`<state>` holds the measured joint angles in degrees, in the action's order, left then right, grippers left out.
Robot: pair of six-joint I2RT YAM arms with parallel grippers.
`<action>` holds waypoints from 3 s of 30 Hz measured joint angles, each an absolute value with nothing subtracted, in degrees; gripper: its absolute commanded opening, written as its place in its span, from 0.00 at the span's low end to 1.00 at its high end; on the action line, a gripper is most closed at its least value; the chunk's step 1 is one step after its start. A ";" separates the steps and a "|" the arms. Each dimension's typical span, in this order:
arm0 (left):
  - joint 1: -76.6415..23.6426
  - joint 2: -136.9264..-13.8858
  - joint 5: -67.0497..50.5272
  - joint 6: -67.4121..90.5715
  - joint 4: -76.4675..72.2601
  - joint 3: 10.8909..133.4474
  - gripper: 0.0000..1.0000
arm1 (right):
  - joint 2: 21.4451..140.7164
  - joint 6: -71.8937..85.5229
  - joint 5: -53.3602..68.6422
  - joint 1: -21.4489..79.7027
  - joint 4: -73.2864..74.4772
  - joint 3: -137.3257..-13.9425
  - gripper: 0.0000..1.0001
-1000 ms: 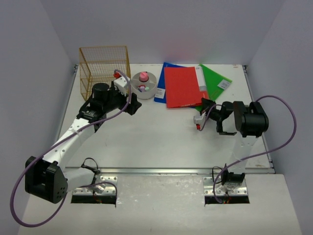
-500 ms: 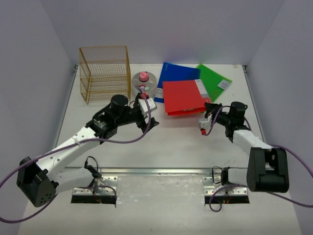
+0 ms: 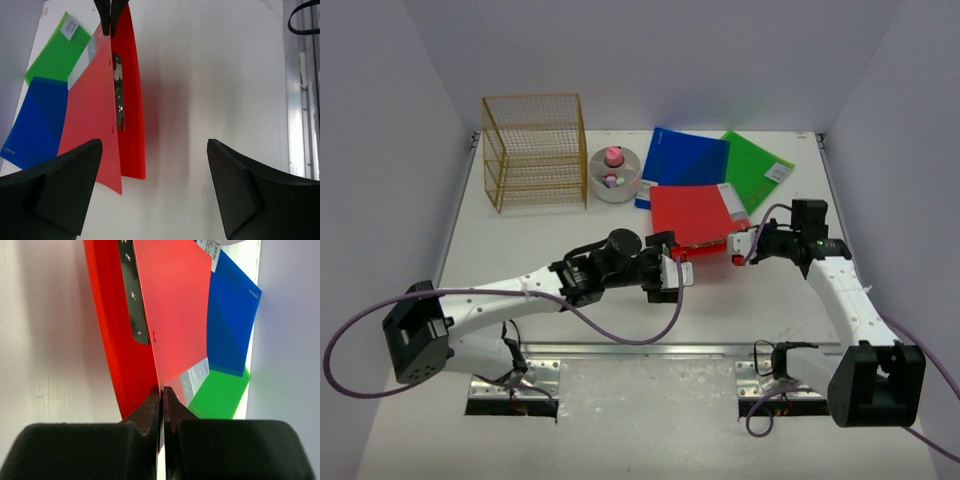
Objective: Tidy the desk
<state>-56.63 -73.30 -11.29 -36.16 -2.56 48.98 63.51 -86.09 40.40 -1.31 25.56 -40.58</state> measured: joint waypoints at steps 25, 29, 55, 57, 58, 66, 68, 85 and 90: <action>-56.63 -87.86 -17.10 -39.96 -3.56 60.49 0.79 | 60.33 -72.38 45.47 1.39 45.40 -52.40 0.00; -56.66 -88.51 -13.05 -41.31 -3.33 60.79 0.66 | 60.45 -70.98 45.92 1.47 46.77 -54.40 0.00; -56.95 -75.29 -3.51 -46.91 -4.54 50.53 0.00 | 42.51 -38.38 49.81 1.98 42.15 -57.38 0.62; -56.97 -71.21 -3.58 -49.72 -5.30 45.71 0.00 | 41.34 -31.22 47.17 1.98 38.99 -56.67 0.63; -56.99 -69.25 -3.64 -51.27 -5.65 43.22 0.00 | 40.82 -27.85 45.93 1.98 37.63 -56.23 0.63; -57.61 -49.81 -4.26 -77.60 -15.46 16.56 0.00 | 39.79 -0.96 38.90 1.98 34.87 -50.49 0.64; -57.74 -46.20 -4.75 -82.88 -17.54 12.05 0.00 | 39.90 3.61 39.23 1.98 34.98 -49.22 0.64; -57.76 -12.95 -13.78 -111.48 -15.49 1.87 0.00 | 35.57 30.82 52.60 1.96 28.86 -25.89 0.67; -57.76 -10.55 -14.47 -112.54 -11.38 1.87 0.00 | 35.32 36.78 56.10 1.96 20.12 -22.20 0.67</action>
